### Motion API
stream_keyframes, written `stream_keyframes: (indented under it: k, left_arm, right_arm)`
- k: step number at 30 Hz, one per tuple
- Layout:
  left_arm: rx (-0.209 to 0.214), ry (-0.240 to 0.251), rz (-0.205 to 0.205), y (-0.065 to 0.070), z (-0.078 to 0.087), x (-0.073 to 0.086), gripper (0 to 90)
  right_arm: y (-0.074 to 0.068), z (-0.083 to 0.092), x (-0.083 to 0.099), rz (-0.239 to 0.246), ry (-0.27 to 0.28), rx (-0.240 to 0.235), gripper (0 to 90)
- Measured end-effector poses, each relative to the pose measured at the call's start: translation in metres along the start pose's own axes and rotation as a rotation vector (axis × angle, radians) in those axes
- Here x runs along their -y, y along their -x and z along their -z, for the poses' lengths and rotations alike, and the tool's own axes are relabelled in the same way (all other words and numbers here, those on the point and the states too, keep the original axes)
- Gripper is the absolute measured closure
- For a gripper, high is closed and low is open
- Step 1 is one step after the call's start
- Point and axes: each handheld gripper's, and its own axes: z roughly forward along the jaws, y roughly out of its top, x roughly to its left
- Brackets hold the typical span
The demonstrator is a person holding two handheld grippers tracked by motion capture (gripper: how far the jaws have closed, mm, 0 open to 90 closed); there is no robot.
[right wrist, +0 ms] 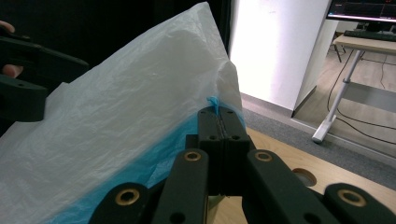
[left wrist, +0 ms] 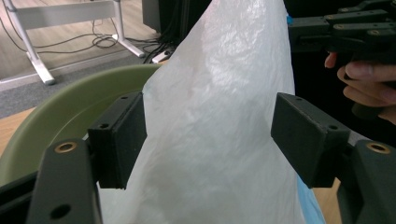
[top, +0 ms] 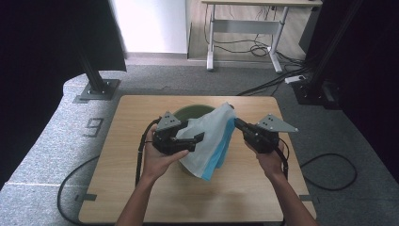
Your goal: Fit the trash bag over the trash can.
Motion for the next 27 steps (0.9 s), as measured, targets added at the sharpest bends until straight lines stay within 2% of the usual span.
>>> stream_keyframes:
  k: [2, 4, 6, 7, 11, 14, 17, 20, 24, 27]
  left_arm:
    - [-0.002, -0.005, 0.002, 0.000, -0.004, -0.001, 28.4]
    - [0.009, -0.015, 0.002, 0.000, -0.006, -0.001, 34.3]
    - [0.017, -0.024, -0.001, -0.001, -0.008, -0.001, 42.5]
    - [0.019, -0.024, 0.000, -0.001, -0.008, -0.001, 49.4]
    - [0.058, -0.024, 0.021, -0.006, -0.009, 0.000, 70.8]
    - [0.074, -0.031, 0.032, -0.011, -0.010, 0.000, 80.9]
    - [0.083, -0.029, 0.053, -0.015, -0.011, 0.001, 86.5]
    - [0.083, -0.004, 0.079, -0.021, -0.009, 0.003, 88.7]
    - [0.109, 0.021, 0.107, -0.027, -0.005, 0.006, 89.2]
    - [0.133, 0.033, 0.132, -0.032, -0.001, 0.009, 89.2]
  right_arm:
    - [-0.003, -0.002, -0.001, 0.000, 0.002, -0.009, 87.8]
    - [-0.006, -0.003, -0.002, 0.003, 0.002, -0.019, 87.8]
    - [-0.008, -0.004, -0.003, 0.010, 0.005, -0.030, 87.8]
    - [-0.010, -0.005, -0.003, 0.012, 0.004, -0.034, 87.8]
    - [-0.012, -0.005, -0.004, 0.018, 0.005, -0.050, 87.2]
    - [-0.011, -0.004, -0.003, 0.016, 0.009, -0.059, 82.9]
    - [-0.011, 0.000, -0.001, 0.016, 0.012, -0.061, 76.0]
    - [-0.011, 0.010, 0.002, 0.020, 0.030, -0.054, 69.3]
    - [-0.013, 0.020, 0.010, 0.021, 0.035, -0.060, 68.5]
    - [-0.016, 0.020, 0.017, 0.022, 0.025, -0.074, 68.5]
